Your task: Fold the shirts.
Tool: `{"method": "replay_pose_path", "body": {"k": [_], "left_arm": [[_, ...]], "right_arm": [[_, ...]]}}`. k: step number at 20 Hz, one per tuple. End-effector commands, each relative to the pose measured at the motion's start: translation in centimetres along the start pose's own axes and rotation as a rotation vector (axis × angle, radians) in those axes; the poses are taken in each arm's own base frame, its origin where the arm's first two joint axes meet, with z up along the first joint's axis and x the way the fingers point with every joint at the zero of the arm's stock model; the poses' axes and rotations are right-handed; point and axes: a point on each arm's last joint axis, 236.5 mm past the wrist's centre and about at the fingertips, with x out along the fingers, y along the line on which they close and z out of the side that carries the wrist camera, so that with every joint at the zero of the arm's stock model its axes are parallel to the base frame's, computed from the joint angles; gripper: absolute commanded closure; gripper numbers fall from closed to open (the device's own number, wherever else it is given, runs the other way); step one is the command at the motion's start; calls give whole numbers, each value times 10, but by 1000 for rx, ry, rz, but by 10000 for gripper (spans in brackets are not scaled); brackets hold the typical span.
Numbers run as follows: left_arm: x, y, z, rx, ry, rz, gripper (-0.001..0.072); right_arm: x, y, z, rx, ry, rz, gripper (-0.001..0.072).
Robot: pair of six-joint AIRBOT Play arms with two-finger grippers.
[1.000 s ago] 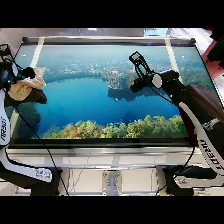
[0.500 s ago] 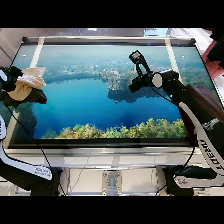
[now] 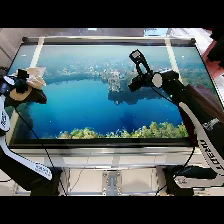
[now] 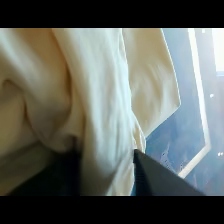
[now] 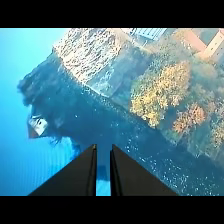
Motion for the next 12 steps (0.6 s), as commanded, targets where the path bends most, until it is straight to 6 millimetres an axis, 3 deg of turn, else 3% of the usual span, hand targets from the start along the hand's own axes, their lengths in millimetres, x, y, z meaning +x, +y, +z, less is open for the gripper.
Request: {"method": "replay_pose_path", "body": {"k": [1,4,6,8,10,12], "left_arm": [[5,-16,16,-51,-74,-85,697],[-2,-42,12,-13,-31,-141,698],[-15,-79,-3,161,48,-208,698],[-40,-129,-43,358,182,-326,698],[-79,-173,-107,555,365,-461,698],[-115,-197,-173,705,532,-543,698]], "right_arm": [[0,2,5,11,-21,6,575],[-1,0,15,17,-63,-3,575],[-1,-5,25,18,-104,-19,575],[-2,-6,28,16,-120,-26,575],[-2,-9,28,6,-117,-35,575],[-2,-8,25,3,-108,-35,575]]}}
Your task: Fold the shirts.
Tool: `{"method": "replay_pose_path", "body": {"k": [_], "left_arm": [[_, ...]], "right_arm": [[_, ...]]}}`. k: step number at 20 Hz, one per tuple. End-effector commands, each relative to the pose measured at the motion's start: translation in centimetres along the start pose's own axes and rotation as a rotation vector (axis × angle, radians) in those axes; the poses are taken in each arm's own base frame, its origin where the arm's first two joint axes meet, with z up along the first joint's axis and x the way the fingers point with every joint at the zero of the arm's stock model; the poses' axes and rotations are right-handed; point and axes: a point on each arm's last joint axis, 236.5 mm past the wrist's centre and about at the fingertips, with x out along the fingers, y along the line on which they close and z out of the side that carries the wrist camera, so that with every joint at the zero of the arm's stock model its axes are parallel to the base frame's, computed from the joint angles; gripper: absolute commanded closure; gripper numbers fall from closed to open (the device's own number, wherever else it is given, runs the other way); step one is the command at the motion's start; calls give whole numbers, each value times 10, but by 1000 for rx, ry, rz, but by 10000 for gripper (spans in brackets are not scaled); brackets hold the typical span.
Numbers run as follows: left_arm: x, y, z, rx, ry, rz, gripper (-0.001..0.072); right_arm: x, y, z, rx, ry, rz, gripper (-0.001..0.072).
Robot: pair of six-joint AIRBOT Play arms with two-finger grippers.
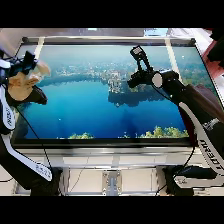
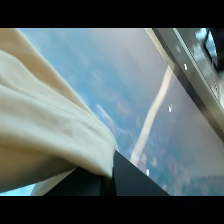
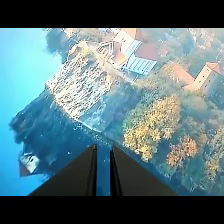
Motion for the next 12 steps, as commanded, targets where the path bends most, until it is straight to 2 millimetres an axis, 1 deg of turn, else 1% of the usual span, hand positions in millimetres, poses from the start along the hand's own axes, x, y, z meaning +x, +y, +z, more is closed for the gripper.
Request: {"method": "replay_pose_path", "body": {"k": [1,2,3,5,6,8,9,10,12], "left_arm": [[-12,-111,-101,299,340,-232,698],[-11,-131,-132,341,411,-259,698],[-10,-147,-168,400,492,-268,698],[-11,-164,-237,554,633,-232,699],[-13,-169,-269,641,695,-198,699],[-26,-177,-335,819,819,-128,699],[-34,-185,-365,890,866,-118,699],[-43,-196,-394,961,901,-129,699],[-62,-225,-458,1073,948,-198,699]], "right_arm": [[0,-1,1,-2,-2,-3,575],[0,3,2,13,-7,10,575],[0,3,2,13,-6,12,575],[0,-2,-1,-7,4,-6,575],[-1,-3,-7,-25,28,-12,575],[-2,-4,-24,-55,102,-14,575],[-4,-9,-39,-92,166,-29,575],[-7,-16,-54,-130,234,-50,575],[-16,-26,-81,-182,361,-80,575]]}}
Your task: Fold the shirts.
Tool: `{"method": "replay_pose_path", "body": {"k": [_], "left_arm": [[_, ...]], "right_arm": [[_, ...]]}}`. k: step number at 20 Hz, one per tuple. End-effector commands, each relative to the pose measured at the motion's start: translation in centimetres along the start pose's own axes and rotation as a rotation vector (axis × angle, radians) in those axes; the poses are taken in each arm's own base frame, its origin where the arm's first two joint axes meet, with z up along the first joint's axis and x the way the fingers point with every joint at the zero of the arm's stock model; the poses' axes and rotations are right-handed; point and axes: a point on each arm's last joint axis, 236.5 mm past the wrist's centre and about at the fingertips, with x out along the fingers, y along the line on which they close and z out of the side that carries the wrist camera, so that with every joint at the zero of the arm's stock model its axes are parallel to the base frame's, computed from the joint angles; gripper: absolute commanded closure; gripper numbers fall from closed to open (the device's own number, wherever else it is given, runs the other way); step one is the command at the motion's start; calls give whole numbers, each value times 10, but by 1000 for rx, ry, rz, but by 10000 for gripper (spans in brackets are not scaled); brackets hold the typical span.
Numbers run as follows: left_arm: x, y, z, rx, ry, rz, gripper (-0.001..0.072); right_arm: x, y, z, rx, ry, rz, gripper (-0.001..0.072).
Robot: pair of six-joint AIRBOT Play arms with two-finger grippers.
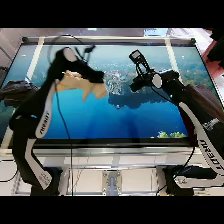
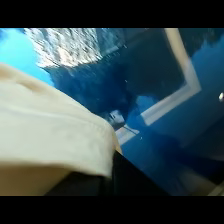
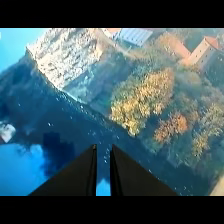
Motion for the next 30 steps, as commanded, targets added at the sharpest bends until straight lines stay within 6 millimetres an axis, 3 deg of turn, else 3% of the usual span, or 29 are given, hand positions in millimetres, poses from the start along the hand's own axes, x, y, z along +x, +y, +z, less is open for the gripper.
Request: {"method": "replay_pose_path", "body": {"k": [1,3,5,7,11,12,14,16,17,19,21,24,27,30], "left_arm": [[48,-99,-38,231,140,6,699],[76,-149,-58,319,177,-31,699],[100,-175,-83,387,237,-32,698],[114,-173,-96,432,273,41,698],[109,-135,-85,423,267,220,694],[104,-126,-84,411,275,249,631],[90,-120,-79,413,283,281,281],[71,-112,-65,425,245,332,255],[58,-100,-56,440,222,395,255],[23,-66,-31,432,160,566,256],[-13,-34,-10,354,84,672,258],[-54,4,11,253,-6,713,258],[-87,46,35,171,-120,750,258],[-106,107,32,-25,-171,772,254]], "right_arm": [[-7,-14,-54,-92,231,-49,575],[-12,-19,-72,-114,315,-64,575],[-18,-28,-84,-141,374,-95,575],[-19,-32,-87,-135,388,-114,575],[-16,-34,-77,-98,339,-128,575],[-14,-33,-71,-94,311,-126,575],[-12,-37,-64,-110,282,-144,574],[-11,-46,-55,-113,245,-177,575],[-12,-55,-56,-73,242,-207,575],[-19,-94,-71,154,243,-330,562],[-26,-131,-101,412,250,-386,384],[-30,-157,-141,673,271,-344,373],[-23,-142,-139,811,224,-149,372],[-18,-93,-111,770,189,107,371]]}}
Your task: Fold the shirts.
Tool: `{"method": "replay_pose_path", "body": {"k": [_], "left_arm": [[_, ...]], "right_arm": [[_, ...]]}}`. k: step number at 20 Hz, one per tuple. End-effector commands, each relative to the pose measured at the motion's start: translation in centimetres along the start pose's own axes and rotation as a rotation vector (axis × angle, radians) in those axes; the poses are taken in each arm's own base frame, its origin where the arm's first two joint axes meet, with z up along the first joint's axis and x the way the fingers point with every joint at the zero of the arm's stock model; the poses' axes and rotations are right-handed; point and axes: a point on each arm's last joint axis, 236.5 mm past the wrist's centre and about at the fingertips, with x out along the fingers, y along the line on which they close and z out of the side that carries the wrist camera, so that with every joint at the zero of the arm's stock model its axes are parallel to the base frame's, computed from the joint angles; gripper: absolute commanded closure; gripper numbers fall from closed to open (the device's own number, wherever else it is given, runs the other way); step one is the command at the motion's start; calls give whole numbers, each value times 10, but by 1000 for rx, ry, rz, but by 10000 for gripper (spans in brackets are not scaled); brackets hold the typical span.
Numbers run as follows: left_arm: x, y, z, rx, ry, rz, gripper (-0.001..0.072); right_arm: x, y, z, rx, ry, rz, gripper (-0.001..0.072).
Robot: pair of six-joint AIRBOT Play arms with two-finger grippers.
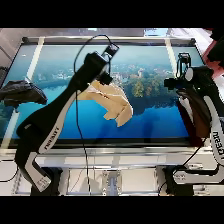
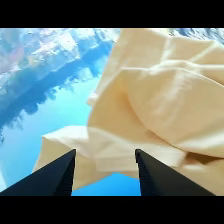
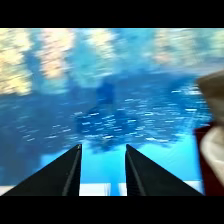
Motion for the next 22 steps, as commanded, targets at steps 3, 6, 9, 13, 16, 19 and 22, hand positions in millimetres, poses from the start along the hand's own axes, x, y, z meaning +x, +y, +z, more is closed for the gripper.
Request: {"method": "replay_pose_path", "body": {"k": [3,6,9,13,16,19,22], "left_arm": [[49,72,-37,-386,106,-109,130],[77,72,-57,-543,187,-281,112],[113,83,-82,-562,251,-289,112],[154,70,-111,-565,344,-299,112],[163,41,-121,-627,418,-389,112],[166,28,-99,-711,359,-461,115],[164,20,-74,-792,287,-527,228]], "right_arm": [[-3,95,-32,-59,111,385,370],[10,132,-53,-141,125,413,370],[14,169,-63,-206,104,436,370],[10,204,-67,-278,66,443,370],[12,205,-68,-280,67,419,370],[12,204,-66,-276,58,416,371],[12,204,-65,-255,59,415,372]]}}
